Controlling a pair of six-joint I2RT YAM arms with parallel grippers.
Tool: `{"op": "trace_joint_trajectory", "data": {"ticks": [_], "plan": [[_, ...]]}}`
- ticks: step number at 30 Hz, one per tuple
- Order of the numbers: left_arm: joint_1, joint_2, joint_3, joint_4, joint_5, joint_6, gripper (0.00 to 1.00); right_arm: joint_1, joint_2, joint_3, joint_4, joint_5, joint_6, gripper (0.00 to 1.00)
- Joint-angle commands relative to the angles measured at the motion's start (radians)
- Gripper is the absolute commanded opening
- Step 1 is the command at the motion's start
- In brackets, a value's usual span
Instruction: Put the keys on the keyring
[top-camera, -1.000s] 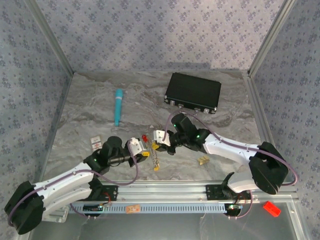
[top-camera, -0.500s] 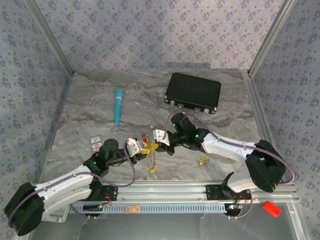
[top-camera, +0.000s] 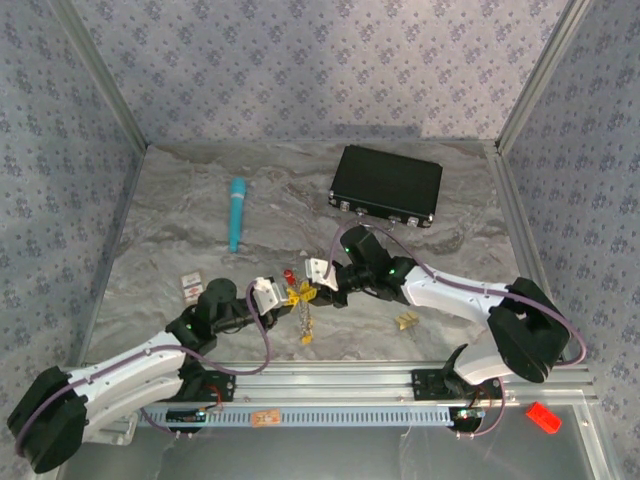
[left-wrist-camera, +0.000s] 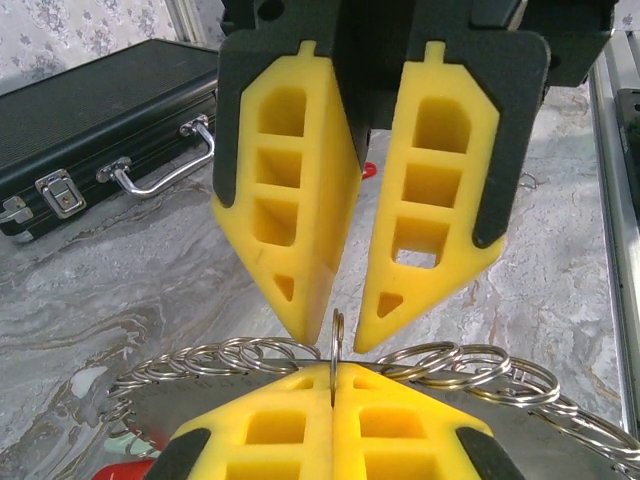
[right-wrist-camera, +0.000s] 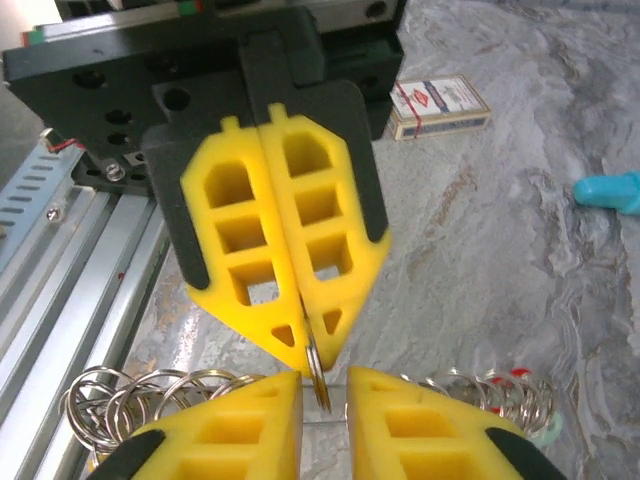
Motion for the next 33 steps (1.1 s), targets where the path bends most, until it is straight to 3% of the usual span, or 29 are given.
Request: {"op": "trace_joint_trajectory", "data": {"ticks": [1, 6, 15, 25, 33], "plan": [[-0.006, -0.029, 0.069, -0.086, -0.025, 0.037, 0.0, 0.004, -0.046, 0.006, -0.096, 0.085, -0.053, 0.27], [-0.008, 0.004, 0.166, -0.254, -0.036, 0.058, 0.0, 0.02, -0.078, 0.039, -0.182, 0.164, -0.109, 0.28], [-0.011, 0.086, 0.28, -0.385, -0.017, 0.077, 0.0, 0.038, -0.083, 0.039, -0.104, 0.162, -0.075, 0.27], [-0.011, 0.103, 0.296, -0.392, 0.015, 0.083, 0.0, 0.051, -0.043, 0.046, -0.072, 0.12, -0.066, 0.26], [-0.011, 0.102, 0.296, -0.397, 0.029, 0.088, 0.0, 0.052, -0.021, 0.053, -0.059, 0.1, -0.058, 0.14]]}}
